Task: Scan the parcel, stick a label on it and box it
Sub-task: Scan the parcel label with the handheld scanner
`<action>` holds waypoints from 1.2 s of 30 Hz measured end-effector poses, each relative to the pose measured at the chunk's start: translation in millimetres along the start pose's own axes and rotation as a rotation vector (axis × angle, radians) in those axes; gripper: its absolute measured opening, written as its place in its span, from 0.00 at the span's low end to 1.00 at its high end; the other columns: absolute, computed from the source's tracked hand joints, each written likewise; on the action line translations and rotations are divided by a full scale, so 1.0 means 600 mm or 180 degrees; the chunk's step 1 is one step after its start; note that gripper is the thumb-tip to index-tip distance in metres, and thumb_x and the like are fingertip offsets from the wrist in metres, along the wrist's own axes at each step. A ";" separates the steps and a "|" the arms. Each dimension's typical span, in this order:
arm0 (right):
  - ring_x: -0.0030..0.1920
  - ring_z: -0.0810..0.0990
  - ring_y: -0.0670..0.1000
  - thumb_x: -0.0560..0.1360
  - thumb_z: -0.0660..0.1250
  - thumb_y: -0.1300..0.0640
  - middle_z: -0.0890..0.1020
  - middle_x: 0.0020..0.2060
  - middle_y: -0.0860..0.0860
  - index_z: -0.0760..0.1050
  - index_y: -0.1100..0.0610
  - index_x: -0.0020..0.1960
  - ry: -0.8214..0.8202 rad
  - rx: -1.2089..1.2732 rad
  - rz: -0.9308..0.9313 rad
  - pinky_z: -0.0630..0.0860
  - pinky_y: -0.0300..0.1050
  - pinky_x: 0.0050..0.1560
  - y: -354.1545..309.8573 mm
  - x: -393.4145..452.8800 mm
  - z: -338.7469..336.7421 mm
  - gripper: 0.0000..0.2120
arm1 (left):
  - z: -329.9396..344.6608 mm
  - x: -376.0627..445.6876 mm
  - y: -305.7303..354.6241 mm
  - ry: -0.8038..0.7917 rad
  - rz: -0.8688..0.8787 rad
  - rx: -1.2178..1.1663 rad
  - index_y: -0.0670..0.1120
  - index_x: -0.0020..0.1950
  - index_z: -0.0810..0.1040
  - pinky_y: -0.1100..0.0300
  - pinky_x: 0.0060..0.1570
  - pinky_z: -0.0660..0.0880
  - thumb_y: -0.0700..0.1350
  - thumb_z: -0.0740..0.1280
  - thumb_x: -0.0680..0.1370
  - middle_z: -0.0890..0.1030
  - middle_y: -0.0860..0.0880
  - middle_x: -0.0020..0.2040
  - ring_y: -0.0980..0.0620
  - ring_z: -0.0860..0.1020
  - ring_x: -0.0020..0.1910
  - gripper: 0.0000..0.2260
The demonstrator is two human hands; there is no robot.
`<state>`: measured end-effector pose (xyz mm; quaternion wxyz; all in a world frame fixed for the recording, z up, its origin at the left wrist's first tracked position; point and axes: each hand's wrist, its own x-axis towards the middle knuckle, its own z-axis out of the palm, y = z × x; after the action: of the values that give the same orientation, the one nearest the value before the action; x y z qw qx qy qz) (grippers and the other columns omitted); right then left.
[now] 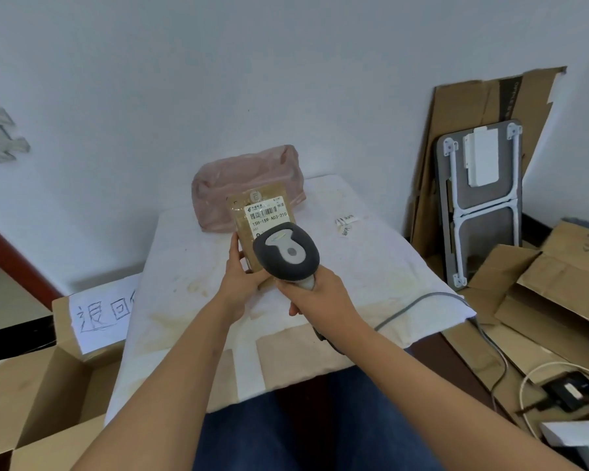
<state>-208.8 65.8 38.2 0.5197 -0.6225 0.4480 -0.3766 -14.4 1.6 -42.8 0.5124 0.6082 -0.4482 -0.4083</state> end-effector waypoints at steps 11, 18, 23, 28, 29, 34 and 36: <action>0.17 0.72 0.40 0.76 0.67 0.61 0.76 0.30 0.51 0.72 0.55 0.41 0.0161 0.0101 0.0046 0.63 0.27 0.19 0.007 -0.021 -0.008 0.06 | 0.004 0.011 0.008 0.0039 -0.0179 0.0020 0.62 0.82 0.47 0.59 0.50 0.80 0.41 0.78 0.73 0.70 0.55 0.66 0.48 0.76 0.62 0.50; 0.17 0.71 0.41 0.76 0.67 0.60 0.75 0.29 0.51 0.71 0.56 0.38 0.0293 0.0070 0.0084 0.63 0.28 0.19 0.011 -0.018 -0.007 0.09 | 0.001 0.016 0.001 0.0002 -0.0173 -0.0106 0.62 0.82 0.47 0.56 0.55 0.81 0.41 0.77 0.74 0.72 0.56 0.67 0.53 0.79 0.59 0.49; 0.18 0.72 0.41 0.75 0.68 0.59 0.75 0.29 0.51 0.74 0.59 0.42 0.0317 0.0059 0.0110 0.64 0.28 0.20 0.015 -0.017 -0.009 0.05 | -0.003 0.020 -0.001 -0.0011 -0.0178 -0.0141 0.63 0.81 0.47 0.46 0.63 0.78 0.42 0.77 0.74 0.72 0.52 0.71 0.47 0.77 0.65 0.49; 0.20 0.73 0.40 0.75 0.69 0.60 0.76 0.29 0.51 0.76 0.62 0.46 0.0315 0.0120 0.0136 0.65 0.28 0.21 0.018 -0.015 -0.007 0.04 | -0.003 0.023 -0.003 -0.0024 -0.0177 -0.0133 0.63 0.81 0.48 0.46 0.63 0.78 0.45 0.78 0.72 0.71 0.54 0.69 0.47 0.76 0.64 0.49; 0.19 0.73 0.40 0.75 0.68 0.60 0.76 0.28 0.51 0.76 0.61 0.45 0.0326 0.0107 0.0136 0.65 0.28 0.21 0.019 -0.014 -0.007 0.04 | -0.003 0.023 -0.004 -0.0018 -0.0177 -0.0122 0.63 0.81 0.48 0.46 0.64 0.78 0.45 0.78 0.73 0.71 0.54 0.69 0.47 0.76 0.64 0.49; 0.20 0.72 0.40 0.75 0.67 0.59 0.75 0.27 0.50 0.74 0.60 0.41 0.0410 0.0113 0.0182 0.66 0.28 0.23 0.022 -0.010 -0.005 0.06 | -0.005 0.024 -0.009 -0.0018 -0.0153 -0.0188 0.63 0.81 0.48 0.45 0.65 0.77 0.41 0.77 0.74 0.72 0.53 0.72 0.47 0.76 0.67 0.49; 0.20 0.71 0.40 0.75 0.67 0.58 0.74 0.26 0.50 0.72 0.58 0.37 0.0446 0.0106 0.0210 0.68 0.32 0.26 0.024 -0.008 -0.002 0.09 | -0.006 0.025 -0.010 -0.0020 -0.0169 -0.0194 0.63 0.81 0.48 0.45 0.65 0.77 0.40 0.77 0.74 0.72 0.53 0.71 0.47 0.76 0.67 0.49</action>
<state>-214.0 69.0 24.3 0.5095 -0.5707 0.4971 -0.4093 -6.4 -11.4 -48.8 0.5182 0.6027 -0.4209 -0.4371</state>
